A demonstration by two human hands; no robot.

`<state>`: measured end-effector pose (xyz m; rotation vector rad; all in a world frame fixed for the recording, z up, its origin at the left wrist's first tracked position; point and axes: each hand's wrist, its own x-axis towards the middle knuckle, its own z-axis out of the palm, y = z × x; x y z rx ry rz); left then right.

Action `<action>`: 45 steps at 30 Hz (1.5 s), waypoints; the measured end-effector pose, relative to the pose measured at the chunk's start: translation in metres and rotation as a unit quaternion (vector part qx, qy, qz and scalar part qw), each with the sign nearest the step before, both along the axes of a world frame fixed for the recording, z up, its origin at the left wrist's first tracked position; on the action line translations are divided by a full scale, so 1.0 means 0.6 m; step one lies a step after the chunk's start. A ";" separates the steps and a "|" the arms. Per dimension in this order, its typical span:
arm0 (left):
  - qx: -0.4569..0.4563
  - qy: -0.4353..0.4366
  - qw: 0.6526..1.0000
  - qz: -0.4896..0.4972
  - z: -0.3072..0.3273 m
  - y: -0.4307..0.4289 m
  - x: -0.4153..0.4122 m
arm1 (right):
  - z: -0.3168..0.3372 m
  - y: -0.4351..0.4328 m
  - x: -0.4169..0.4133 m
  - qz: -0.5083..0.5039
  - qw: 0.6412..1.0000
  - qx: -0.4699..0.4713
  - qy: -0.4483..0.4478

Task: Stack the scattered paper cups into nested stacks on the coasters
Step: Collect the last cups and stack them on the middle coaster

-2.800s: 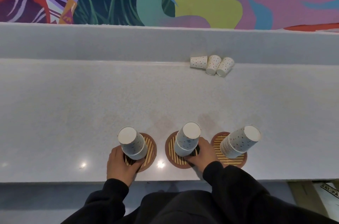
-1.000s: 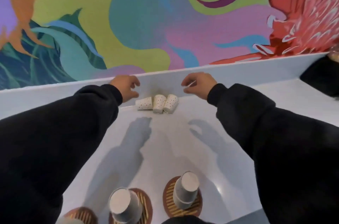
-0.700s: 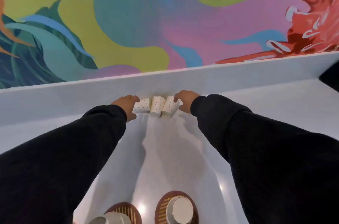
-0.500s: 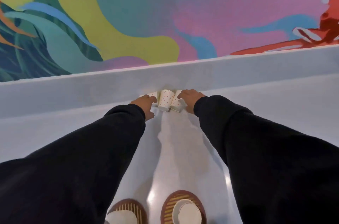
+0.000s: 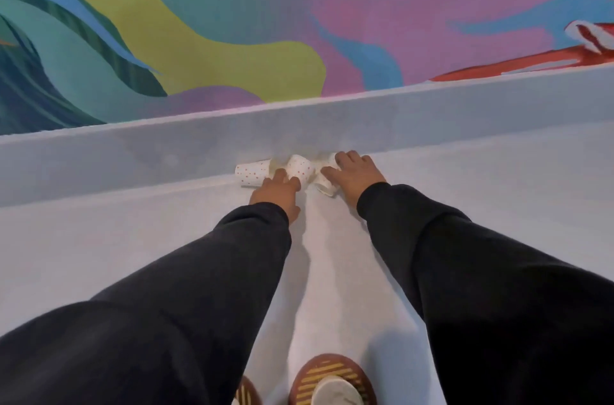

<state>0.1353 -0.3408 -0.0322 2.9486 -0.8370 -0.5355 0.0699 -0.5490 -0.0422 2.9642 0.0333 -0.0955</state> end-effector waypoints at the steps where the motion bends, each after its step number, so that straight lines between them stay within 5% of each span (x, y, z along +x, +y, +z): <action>1: -0.002 -0.011 1.000 -0.001 -0.001 0.001 0.001 | -0.004 -0.002 -0.001 0.008 1.000 -0.009 -0.011; 14: -0.092 0.076 0.989 0.087 0.003 -0.007 -0.012 | -0.002 -0.039 0.000 -0.023 0.998 0.048 0.047; 18: -0.098 0.106 0.986 0.081 0.019 0.009 -0.006 | 0.031 -0.041 0.004 -0.001 0.993 0.020 0.118; 23: -0.161 0.109 0.977 0.092 0.040 0.024 0.007 | 0.049 -0.030 0.005 0.003 0.995 -0.030 0.090; 26: -0.167 0.110 0.975 0.094 0.050 0.040 0.013 | 0.046 -0.014 -0.004 -0.059 0.990 0.114 0.054; 28: -0.157 0.107 0.978 0.091 0.054 0.049 0.016 | 0.049 0.002 -0.013 -0.127 0.945 0.303 0.012; 32: -0.160 0.083 0.979 0.098 0.058 0.059 0.017 | 0.061 0.037 -0.031 -0.166 0.771 0.613 -0.050; 38: -0.231 0.193 0.943 0.142 0.066 0.063 0.016 | 0.071 0.087 -0.044 -0.207 0.617 0.759 -0.023; 42: -0.303 0.334 0.863 0.227 0.070 0.064 0.004 | 0.048 0.104 -0.044 -0.304 0.411 0.859 0.031; 45: -0.331 0.356 0.833 0.263 0.066 0.067 0.003 | 0.041 0.108 -0.059 -0.285 0.345 0.892 0.072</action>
